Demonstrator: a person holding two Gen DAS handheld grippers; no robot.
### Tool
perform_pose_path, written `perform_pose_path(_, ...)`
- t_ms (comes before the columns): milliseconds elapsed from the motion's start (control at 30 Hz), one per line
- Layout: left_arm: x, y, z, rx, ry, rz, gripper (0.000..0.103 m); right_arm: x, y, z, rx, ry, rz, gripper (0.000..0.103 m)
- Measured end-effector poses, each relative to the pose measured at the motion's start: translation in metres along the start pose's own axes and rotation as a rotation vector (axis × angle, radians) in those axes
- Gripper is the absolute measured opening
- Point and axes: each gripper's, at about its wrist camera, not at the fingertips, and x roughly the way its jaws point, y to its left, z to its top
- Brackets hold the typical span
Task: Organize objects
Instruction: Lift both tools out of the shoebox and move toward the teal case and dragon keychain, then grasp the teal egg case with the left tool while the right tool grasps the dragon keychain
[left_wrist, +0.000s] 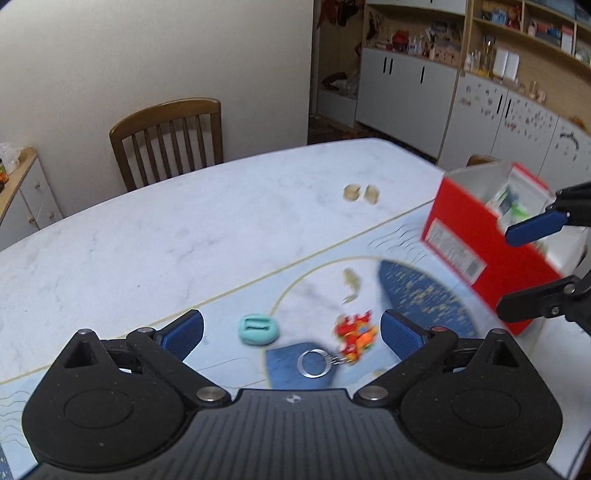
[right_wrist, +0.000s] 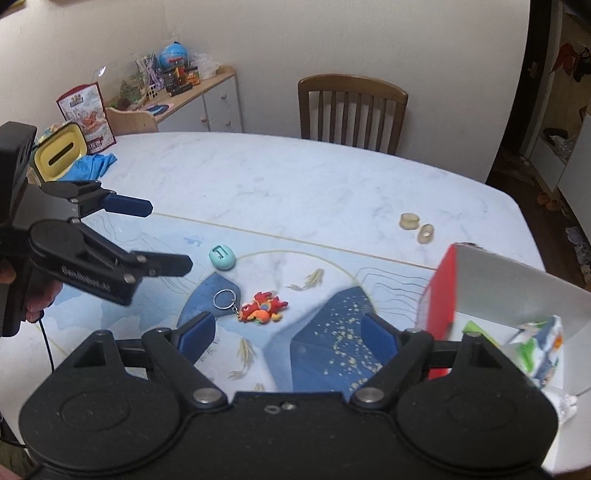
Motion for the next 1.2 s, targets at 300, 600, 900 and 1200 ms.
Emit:
perform_pose_path(300, 0.047, 0.024, -0.010, -0.027, 0.022, 0.032, 0.103, 0.055, 0.010, 0.004, 0.069, 0.044, -0.030, 0.082)
perform_pose_path(600, 0.088, 0.039, -0.013, -0.065, 0.055, 0.023, 0.103, 0.105, 0.007, 0.006, 0.177, 0.093, -0.064, 0.081)
perform_pose_path(900, 0.102, 0.039, -0.016, -0.067, 0.043, 0.029, 0.103, 0.134, 0.013, 0.010, 0.168, 0.150, -0.085, 0.078)
perform_pose_path(1200, 0.105, 0.040, -0.023, -0.078, 0.019, 0.078, 0.102, 0.151, 0.023, 0.013, 0.164, 0.165, -0.088, 0.066)
